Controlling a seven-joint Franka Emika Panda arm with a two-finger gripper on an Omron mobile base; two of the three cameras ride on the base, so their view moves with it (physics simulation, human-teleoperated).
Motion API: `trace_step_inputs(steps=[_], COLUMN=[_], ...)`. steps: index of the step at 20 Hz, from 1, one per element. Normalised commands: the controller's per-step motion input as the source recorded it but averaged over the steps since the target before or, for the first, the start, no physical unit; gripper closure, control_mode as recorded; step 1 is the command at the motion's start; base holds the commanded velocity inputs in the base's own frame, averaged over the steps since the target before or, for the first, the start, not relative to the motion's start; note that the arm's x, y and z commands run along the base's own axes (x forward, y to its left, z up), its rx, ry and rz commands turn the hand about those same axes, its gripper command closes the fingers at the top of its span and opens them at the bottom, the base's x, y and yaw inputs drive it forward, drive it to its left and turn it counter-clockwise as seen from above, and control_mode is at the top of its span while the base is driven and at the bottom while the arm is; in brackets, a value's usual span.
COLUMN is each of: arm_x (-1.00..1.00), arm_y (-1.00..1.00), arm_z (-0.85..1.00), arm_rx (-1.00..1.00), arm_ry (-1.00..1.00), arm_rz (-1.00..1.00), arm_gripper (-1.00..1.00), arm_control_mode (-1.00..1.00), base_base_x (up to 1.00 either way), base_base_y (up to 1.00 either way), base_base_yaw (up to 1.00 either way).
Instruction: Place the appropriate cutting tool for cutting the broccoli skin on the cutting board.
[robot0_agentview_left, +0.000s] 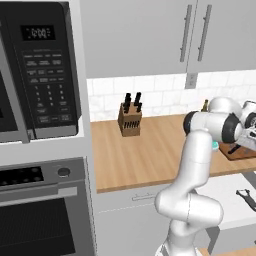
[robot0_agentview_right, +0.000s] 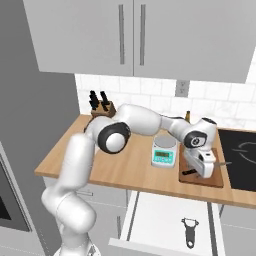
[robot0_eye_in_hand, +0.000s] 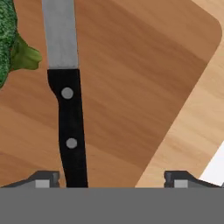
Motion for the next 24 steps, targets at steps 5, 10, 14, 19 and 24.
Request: trace_step_inputs(steps=[5,10,14,19,24], arm_x=[-0.93,-1.00,-1.00,-1.00,-1.00], arm_y=[0.82,0.90,1.00,1.00,1.00], arm_z=[0.49,0.58,0.49,0.30,0.28], arm_rx=[-0.03,-0.09,-0.22,-0.21,-0.20], arm_ry=[-0.06,-0.12,-0.14,-0.13,-0.24], arm_rz=[0.08,0.17,0.20,0.24,0.23], arm_gripper=[-1.00,-1.00,-1.00,-1.00,-1.00], arm_control_mode=[-1.00,-1.00,-1.00,-1.00,-1.00], base_base_x=[0.00,0.00,0.00,0.00,0.00], base_base_y=[0.00,0.00,0.00,0.00,0.00], base_base_yaw=[0.00,0.00,0.00,0.00,0.00])
